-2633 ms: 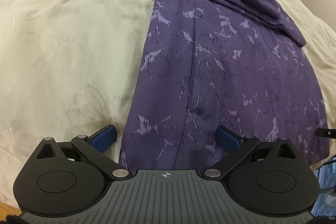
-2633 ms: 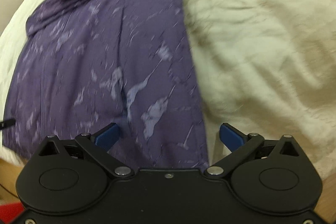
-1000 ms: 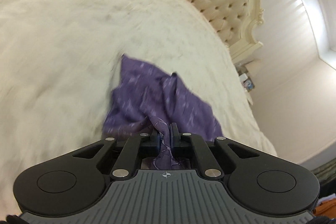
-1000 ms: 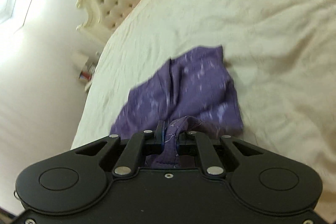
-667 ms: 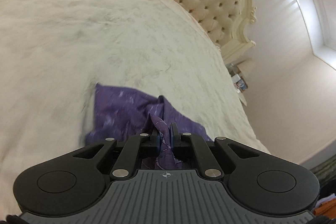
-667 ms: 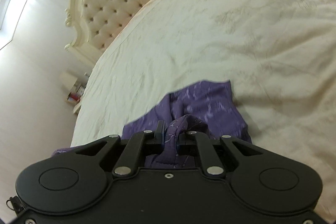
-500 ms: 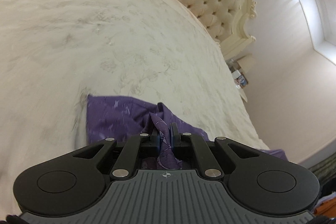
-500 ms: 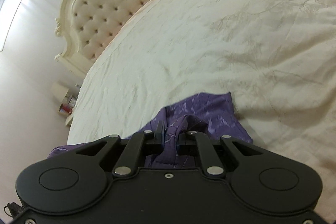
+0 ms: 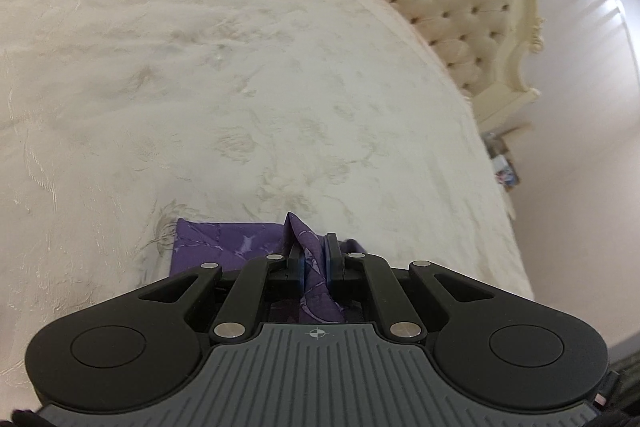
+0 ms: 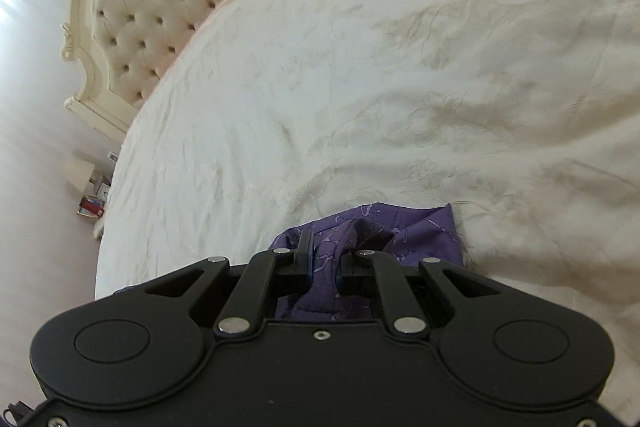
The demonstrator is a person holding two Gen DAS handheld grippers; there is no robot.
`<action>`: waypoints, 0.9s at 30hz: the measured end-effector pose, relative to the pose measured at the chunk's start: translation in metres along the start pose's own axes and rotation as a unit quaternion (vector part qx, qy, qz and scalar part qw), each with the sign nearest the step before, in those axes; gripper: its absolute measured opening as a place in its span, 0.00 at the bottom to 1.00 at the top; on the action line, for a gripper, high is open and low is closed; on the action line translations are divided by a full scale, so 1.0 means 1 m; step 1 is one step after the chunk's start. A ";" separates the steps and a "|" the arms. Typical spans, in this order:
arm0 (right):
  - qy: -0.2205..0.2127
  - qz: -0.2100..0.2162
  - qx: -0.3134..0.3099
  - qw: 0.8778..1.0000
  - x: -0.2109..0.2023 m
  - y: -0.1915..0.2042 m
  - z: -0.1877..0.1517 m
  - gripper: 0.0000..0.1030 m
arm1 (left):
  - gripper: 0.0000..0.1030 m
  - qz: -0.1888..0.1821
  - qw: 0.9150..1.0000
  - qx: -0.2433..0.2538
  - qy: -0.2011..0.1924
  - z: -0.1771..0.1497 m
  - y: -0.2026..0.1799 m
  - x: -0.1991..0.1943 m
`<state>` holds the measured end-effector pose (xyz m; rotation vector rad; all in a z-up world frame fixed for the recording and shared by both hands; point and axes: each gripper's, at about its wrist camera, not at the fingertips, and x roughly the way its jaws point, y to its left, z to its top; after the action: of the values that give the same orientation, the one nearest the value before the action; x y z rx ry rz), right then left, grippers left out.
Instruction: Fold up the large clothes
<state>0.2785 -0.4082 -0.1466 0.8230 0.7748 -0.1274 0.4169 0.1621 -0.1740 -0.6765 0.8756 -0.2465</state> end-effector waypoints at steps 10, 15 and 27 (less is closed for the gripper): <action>0.046 -0.009 0.003 0.999 0.060 -0.009 0.010 0.58 | 0.47 0.030 0.998 -0.038 -0.041 0.021 0.012 0.018; 0.014 -0.010 -0.049 0.999 0.058 0.003 0.009 0.75 | 0.55 0.059 0.997 0.027 -0.041 0.030 -0.008 0.010; 0.078 -0.017 -0.367 0.927 0.054 0.078 -0.084 0.75 | 0.59 0.035 0.957 0.277 0.085 -0.089 -0.102 0.050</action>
<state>0.2994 -0.2859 -0.1705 0.1055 0.9003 0.1965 0.3865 0.0213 -0.1801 -0.1021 0.9374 -0.4700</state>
